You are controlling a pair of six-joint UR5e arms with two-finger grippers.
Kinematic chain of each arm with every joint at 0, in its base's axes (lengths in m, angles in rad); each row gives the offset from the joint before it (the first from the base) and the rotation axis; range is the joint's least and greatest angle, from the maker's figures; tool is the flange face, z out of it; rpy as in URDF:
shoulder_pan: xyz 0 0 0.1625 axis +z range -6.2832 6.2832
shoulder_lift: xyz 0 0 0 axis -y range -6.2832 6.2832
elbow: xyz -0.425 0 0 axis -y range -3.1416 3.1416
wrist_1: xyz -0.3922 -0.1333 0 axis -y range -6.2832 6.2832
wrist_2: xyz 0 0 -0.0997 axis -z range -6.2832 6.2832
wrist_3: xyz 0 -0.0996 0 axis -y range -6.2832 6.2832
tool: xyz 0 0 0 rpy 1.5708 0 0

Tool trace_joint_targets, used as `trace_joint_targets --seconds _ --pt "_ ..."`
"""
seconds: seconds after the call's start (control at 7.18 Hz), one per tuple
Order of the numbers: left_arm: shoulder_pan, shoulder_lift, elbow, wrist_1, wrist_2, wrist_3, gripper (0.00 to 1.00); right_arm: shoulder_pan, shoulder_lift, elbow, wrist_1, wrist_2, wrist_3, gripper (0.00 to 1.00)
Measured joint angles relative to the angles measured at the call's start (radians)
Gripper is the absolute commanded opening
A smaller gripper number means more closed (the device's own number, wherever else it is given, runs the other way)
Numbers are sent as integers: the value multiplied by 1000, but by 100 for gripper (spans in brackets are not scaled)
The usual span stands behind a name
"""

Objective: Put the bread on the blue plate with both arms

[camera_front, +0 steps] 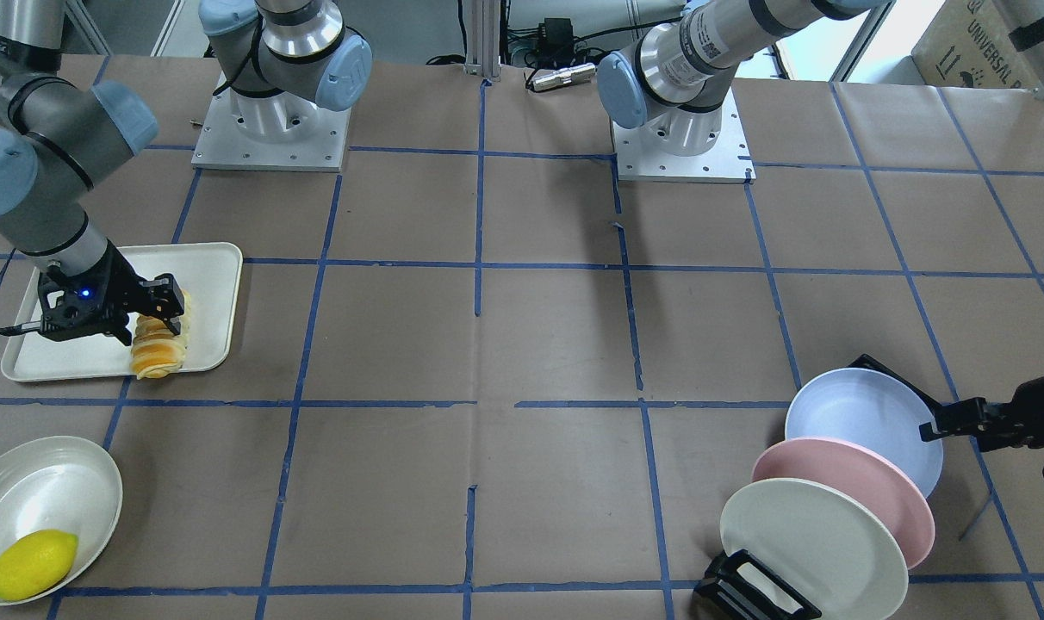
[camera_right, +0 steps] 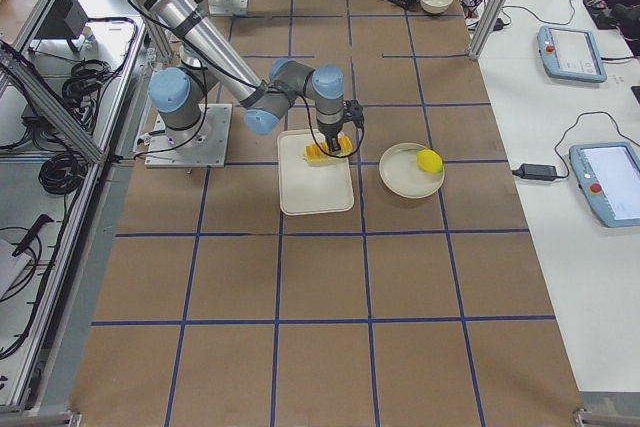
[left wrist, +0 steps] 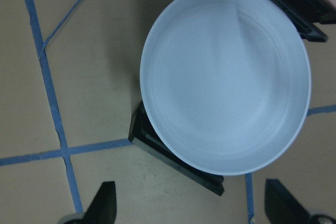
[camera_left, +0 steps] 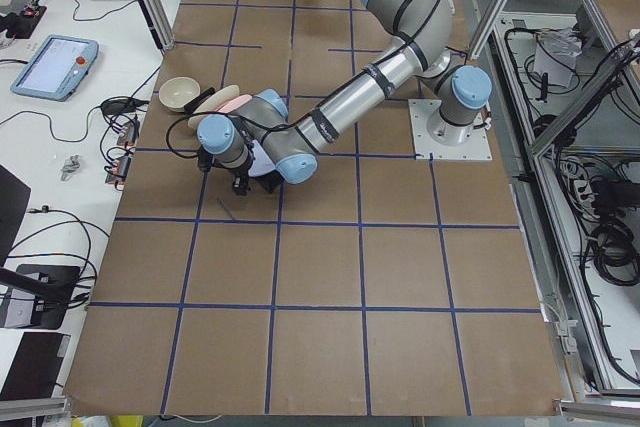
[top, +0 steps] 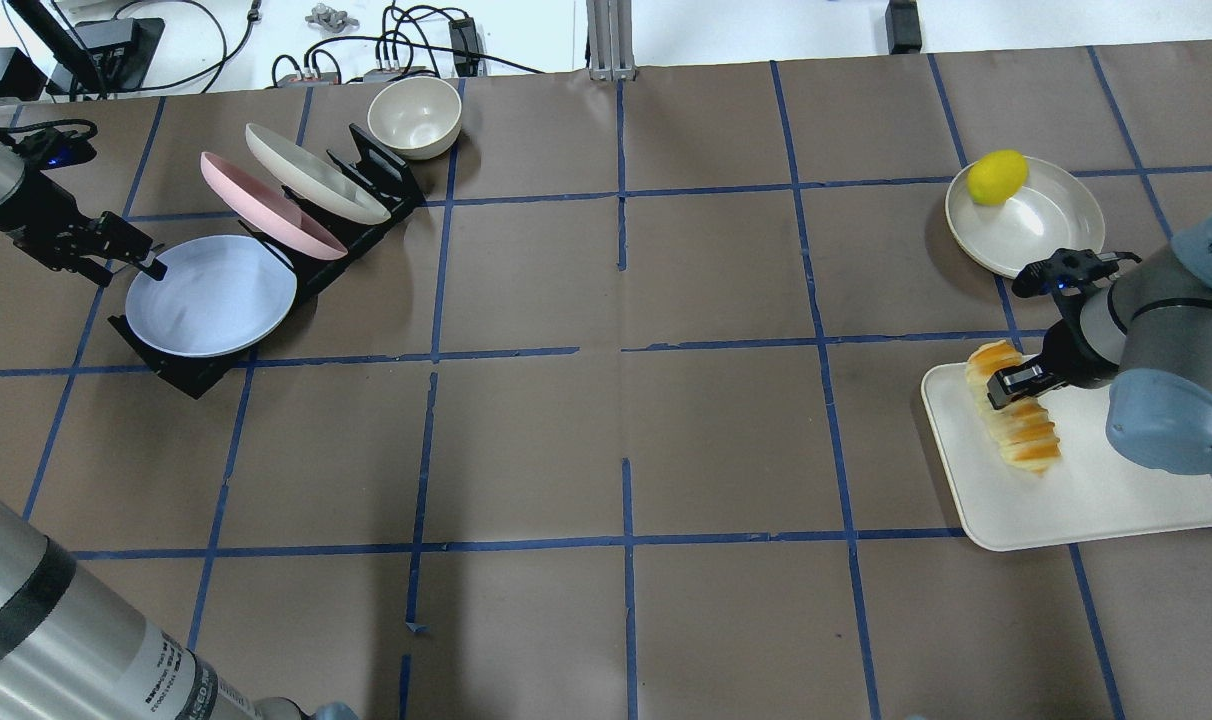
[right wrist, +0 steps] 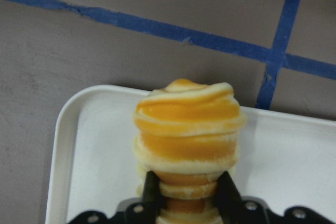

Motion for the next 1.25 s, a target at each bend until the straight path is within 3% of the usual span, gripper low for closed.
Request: trace_joint_targets --seconds 0.28,0.42,0.84,0.97,1.25 --pt "-3 -12 -7 -8 -13 -6 24 7 -21 -46 52 -10 76 28" --pt "-4 -15 -5 -16 -12 -7 16 16 -28 -111 127 -15 97 29" --pt "-1 -11 12 -44 -3 -8 2 129 -28 -405 455 -81 165 32" --pt "-1 -8 14 -53 -1 -8 2 180 -27 -483 548 -103 204 33" --pt "0 7 22 -75 16 -8 1 245 -29 -554 640 -118 277 34"
